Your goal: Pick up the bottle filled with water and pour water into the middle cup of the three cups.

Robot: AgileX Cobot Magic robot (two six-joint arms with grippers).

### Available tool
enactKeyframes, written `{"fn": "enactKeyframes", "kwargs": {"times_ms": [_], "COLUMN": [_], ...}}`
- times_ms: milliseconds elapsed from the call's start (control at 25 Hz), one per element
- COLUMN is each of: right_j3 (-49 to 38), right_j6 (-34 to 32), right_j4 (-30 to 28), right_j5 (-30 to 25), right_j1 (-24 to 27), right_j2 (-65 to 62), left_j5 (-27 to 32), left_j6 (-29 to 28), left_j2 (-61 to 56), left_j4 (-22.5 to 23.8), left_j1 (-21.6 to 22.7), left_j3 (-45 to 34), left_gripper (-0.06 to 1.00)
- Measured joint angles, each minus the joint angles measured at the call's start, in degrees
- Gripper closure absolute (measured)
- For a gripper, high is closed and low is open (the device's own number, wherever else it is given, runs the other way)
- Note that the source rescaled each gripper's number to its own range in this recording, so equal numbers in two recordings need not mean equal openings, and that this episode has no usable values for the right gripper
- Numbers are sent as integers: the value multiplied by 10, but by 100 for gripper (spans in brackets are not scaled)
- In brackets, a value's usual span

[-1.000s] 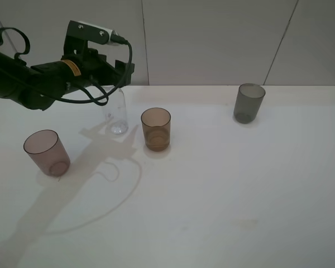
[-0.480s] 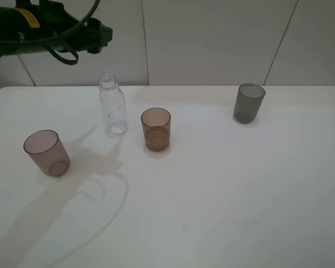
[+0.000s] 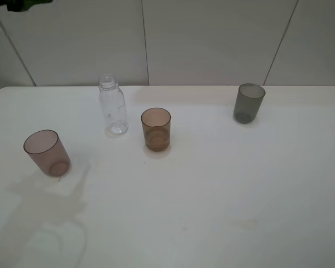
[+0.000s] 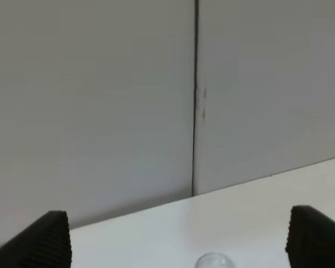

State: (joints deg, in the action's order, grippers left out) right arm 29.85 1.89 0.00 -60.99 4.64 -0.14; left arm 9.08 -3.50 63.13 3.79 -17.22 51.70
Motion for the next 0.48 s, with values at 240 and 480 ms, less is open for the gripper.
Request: {"fn": "enactKeyframes", "kwargs": {"times_ms": [240, 480], "right_j3": [0, 0], "right_j6": [0, 0], "right_j4": [0, 0], "right_j5": [0, 0], "right_j1": [0, 0], "right_j2": [0, 0], "left_j5": [192, 345], "left_j6": [-19, -42], "left_j2": [-136, -281], "left_j4": [0, 13], "left_j1": [26, 27], "left_j3": [0, 0], "left_gripper": [-6, -5]}}
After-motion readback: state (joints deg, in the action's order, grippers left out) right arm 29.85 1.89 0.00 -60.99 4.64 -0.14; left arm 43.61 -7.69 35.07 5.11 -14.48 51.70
